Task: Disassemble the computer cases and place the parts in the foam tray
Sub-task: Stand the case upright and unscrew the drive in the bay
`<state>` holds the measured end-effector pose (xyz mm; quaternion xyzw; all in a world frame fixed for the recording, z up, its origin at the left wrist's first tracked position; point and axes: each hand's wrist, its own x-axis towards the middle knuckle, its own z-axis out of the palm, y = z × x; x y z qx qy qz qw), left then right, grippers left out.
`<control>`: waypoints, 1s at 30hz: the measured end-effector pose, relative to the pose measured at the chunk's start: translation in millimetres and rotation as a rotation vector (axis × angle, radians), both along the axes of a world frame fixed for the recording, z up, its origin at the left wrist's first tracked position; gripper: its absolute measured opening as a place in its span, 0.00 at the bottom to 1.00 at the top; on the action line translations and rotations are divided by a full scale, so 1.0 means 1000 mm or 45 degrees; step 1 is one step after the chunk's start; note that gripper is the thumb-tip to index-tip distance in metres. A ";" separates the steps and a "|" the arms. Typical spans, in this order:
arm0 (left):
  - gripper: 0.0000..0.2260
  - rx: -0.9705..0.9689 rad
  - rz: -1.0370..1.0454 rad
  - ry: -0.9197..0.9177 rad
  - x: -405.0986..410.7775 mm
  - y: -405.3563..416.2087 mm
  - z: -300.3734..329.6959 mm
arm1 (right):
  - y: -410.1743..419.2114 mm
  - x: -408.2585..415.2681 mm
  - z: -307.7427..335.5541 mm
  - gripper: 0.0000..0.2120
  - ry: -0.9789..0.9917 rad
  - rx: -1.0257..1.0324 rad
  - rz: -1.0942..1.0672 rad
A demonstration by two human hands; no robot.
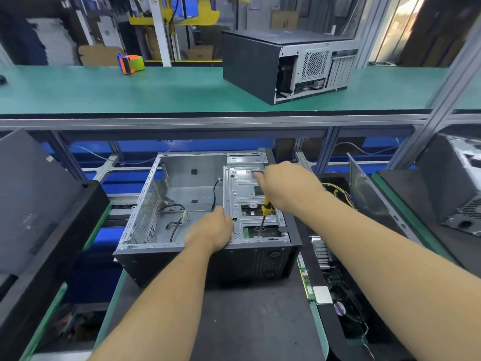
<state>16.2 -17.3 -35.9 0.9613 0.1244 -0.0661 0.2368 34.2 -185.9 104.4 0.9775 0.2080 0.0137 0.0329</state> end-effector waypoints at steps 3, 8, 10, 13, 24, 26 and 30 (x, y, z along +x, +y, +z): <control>0.13 0.001 0.008 0.012 0.000 -0.001 0.001 | 0.006 -0.002 0.009 0.11 0.117 -0.039 0.174; 0.12 0.010 0.014 0.009 0.000 -0.001 0.001 | 0.005 -0.007 0.018 0.05 0.329 -0.042 0.389; 0.12 0.013 0.014 0.015 0.001 0.000 0.000 | 0.004 -0.008 0.017 0.04 0.358 0.027 0.385; 0.13 -0.004 0.011 0.011 0.001 0.001 -0.001 | 0.001 -0.007 0.015 0.06 0.351 0.116 0.256; 0.12 -0.007 0.016 0.028 0.001 0.000 0.000 | 0.003 -0.004 0.018 0.07 0.338 -0.021 0.293; 0.12 0.000 0.014 0.032 0.002 0.000 0.001 | 0.004 -0.006 0.024 0.06 0.424 -0.070 0.333; 0.12 0.007 0.012 0.024 0.002 0.000 -0.001 | 0.003 -0.007 0.023 0.06 0.496 0.004 0.287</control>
